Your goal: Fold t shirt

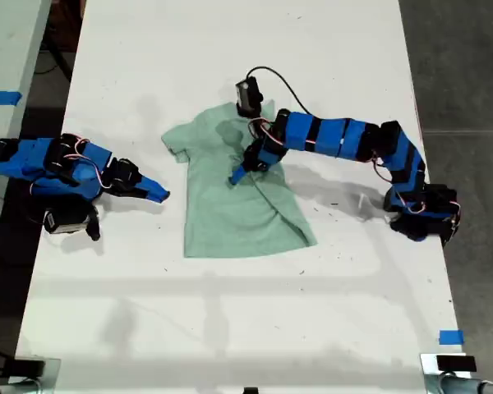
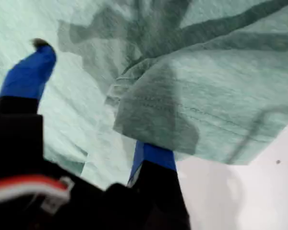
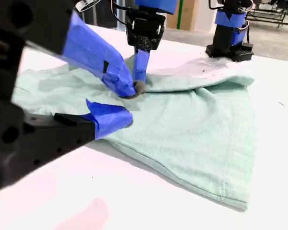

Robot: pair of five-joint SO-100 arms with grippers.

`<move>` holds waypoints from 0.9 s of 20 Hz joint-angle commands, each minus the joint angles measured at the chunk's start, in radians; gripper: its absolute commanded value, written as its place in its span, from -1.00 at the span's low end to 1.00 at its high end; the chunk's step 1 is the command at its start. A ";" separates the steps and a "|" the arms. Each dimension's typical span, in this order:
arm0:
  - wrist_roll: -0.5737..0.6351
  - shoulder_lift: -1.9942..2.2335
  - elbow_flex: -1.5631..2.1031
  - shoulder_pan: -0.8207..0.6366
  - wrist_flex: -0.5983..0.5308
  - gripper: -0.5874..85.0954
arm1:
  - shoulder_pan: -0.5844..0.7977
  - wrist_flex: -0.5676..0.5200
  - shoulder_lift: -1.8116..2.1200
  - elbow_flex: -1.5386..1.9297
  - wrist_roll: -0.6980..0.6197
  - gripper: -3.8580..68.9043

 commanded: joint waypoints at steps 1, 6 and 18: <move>0.000 0.005 0.018 0.003 -0.005 -0.85 | 0.015 0.092 0.143 -0.072 -0.005 -0.03; 0.000 0.005 0.018 0.003 -0.005 -0.85 | 0.069 0.304 0.764 0.256 0.144 -0.10; -0.009 0.005 0.021 -0.009 -0.008 -0.90 | -0.414 0.023 2.562 2.108 0.692 -0.33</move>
